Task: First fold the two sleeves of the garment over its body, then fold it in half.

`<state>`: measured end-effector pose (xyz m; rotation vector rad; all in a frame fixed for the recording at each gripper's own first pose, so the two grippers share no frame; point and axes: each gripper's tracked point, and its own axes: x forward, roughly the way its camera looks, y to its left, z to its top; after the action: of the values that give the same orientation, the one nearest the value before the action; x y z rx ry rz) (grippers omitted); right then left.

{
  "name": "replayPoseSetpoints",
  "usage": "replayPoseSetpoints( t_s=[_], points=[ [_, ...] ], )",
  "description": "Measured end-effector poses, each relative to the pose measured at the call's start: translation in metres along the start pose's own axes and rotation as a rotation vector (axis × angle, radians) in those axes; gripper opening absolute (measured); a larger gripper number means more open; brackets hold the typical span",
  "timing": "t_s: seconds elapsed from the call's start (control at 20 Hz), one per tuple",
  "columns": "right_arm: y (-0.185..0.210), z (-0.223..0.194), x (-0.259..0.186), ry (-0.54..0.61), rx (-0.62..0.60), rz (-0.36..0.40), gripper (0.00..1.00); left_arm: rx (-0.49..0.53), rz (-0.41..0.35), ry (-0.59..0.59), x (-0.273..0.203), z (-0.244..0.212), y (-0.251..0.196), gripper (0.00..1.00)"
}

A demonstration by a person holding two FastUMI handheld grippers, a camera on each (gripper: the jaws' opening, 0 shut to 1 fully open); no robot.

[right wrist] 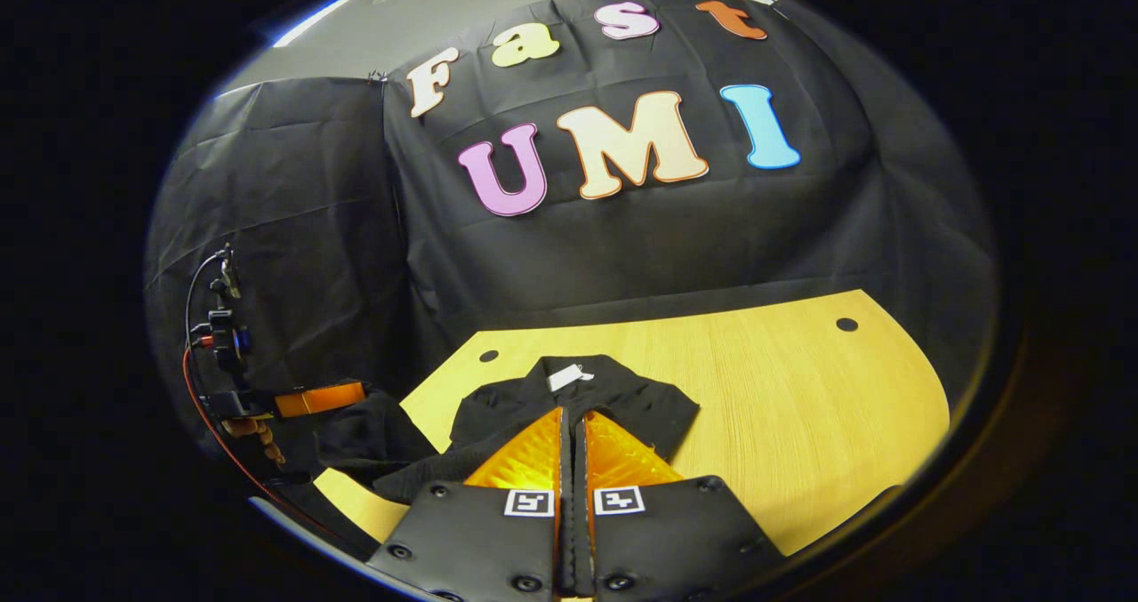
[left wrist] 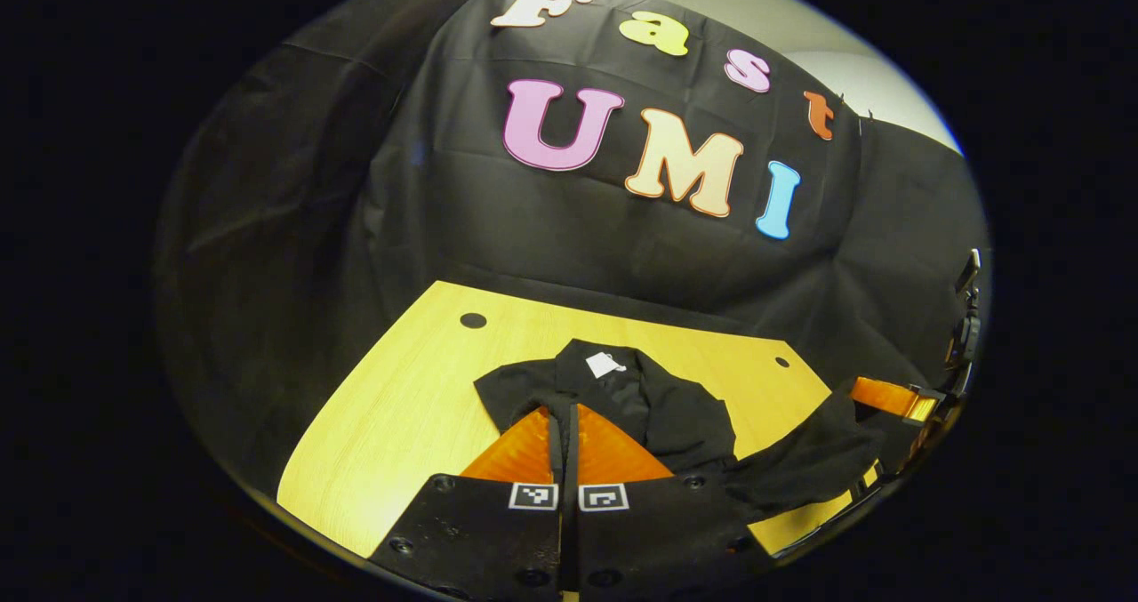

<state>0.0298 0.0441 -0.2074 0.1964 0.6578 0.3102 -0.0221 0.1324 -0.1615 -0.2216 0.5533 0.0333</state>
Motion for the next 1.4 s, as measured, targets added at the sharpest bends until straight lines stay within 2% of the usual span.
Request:
replayPoseSetpoints(
  t_s=[0.45, 0.6, 0.85, 0.9, 0.95, 1.05, 1.1, 1.15, 1.3, 1.4],
  points=[
    [-0.021, 0.034, 0.069, -0.014, 0.013, -0.069, 0.02, 0.028, -0.037, -0.032, 0.076, 0.036, 0.013, 0.00],
    [-0.032, 0.037, 0.094, -0.005, 0.032, -0.103, 0.02, 0.055, -0.038, -0.018, 0.101, 0.035, 0.023, 0.00],
    [-0.053, 0.034, 0.133, 0.018, 0.053, -0.197, 0.02, 0.106, 0.039, 0.036, 0.136, 0.023, 0.060, 0.00],
    [-0.061, 0.033, 0.138, 0.025, 0.056, -0.239, 0.03, 0.115, 0.081, 0.039, 0.143, 0.022, 0.070, 0.00],
    [-0.066, 0.037, 0.132, 0.010, 0.056, -0.273, 0.11, 0.131, 0.147, 0.025, 0.146, 0.026, 0.083, 0.00],
    [-0.068, 0.056, 0.125, -0.084, 0.031, -0.321, 0.69, 0.183, 0.233, -0.061, 0.138, 0.048, 0.094, 0.66],
    [-0.069, 0.068, 0.121, -0.130, 0.010, -0.332, 0.98, 0.184, 0.231, -0.120, 0.129, 0.062, 0.085, 0.99],
    [-0.066, 0.078, 0.108, -0.174, -0.013, -0.334, 0.98, 0.180, 0.219, -0.174, 0.122, 0.081, 0.074, 0.92],
    [-0.052, 0.097, 0.062, -0.309, -0.078, -0.331, 0.98, 0.193, 0.199, -0.291, 0.091, 0.107, 0.052, 0.94],
    [-0.044, 0.100, 0.037, -0.367, -0.094, -0.311, 0.94, 0.215, 0.205, -0.360, 0.067, 0.118, 0.043, 0.94]
  ],
)
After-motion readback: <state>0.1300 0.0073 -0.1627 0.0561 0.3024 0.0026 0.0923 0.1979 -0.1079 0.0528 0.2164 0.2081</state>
